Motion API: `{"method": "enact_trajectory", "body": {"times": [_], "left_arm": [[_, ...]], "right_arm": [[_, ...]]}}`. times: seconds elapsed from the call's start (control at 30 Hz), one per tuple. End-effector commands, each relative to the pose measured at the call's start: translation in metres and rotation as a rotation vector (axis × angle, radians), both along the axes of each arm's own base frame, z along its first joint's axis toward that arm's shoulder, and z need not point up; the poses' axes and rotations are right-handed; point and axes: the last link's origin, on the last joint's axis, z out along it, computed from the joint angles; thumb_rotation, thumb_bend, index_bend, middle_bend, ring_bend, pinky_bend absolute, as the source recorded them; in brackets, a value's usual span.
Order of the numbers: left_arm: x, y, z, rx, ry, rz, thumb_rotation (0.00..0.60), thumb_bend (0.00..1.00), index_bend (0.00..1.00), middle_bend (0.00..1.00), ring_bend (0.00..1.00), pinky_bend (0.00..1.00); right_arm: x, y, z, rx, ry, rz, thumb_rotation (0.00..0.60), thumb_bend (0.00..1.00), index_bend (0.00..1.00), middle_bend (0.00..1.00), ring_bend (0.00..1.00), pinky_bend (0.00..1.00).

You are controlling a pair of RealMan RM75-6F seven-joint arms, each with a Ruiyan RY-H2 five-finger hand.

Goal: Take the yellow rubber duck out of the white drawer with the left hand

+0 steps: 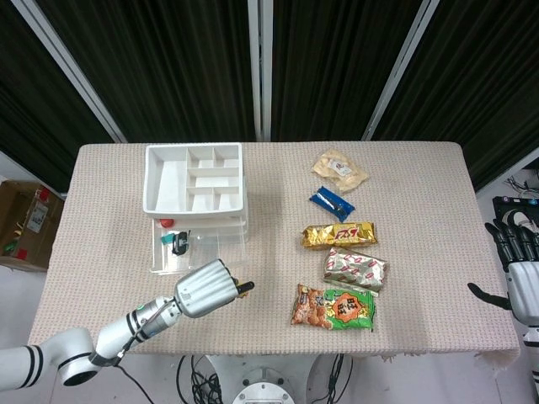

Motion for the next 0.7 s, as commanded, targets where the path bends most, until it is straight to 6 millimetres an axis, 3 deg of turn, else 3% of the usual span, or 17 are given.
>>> {"method": "enact_trajectory", "body": {"times": [0.03, 0.3, 0.4, 0.53, 0.7], "left_arm": [[-0.008, -0.003, -0.027, -0.031, 0.093, -0.015, 0.600, 0.35, 0.47, 0.87, 0.96, 1.00], [-0.027, -0.011, -0.061, -0.096, 0.197, 0.042, 0.600, 0.33, 0.44, 0.86, 0.96, 1.00], [-0.026, -0.012, -0.063, -0.091, 0.188, 0.052, 0.600, 0.28, 0.31, 0.82, 0.95, 1.00], [-0.019, -0.010, -0.049, -0.034, 0.107, 0.052, 0.600, 0.18, 0.17, 0.73, 0.94, 1.00], [-0.012, -0.007, -0.008, 0.073, -0.070, 0.083, 0.600, 0.15, 0.16, 0.69, 0.89, 0.98]], "right_arm": [[-0.001, 0.001, 0.000, 0.001, -0.001, -0.002, 0.600, 0.02, 0.00, 0.05, 0.00, 0.02], [-0.003, 0.003, -0.001, 0.000, -0.004, -0.009, 0.600, 0.02, 0.00, 0.05, 0.00, 0.02], [-0.003, 0.003, -0.001, 0.002, -0.004, -0.007, 0.600, 0.02, 0.00, 0.05, 0.00, 0.02], [-0.002, 0.002, -0.001, 0.001, -0.002, -0.005, 0.600, 0.02, 0.00, 0.05, 0.00, 0.02], [-0.001, 0.003, 0.000, -0.004, -0.003, -0.002, 0.600, 0.02, 0.00, 0.05, 0.00, 0.02]]}}
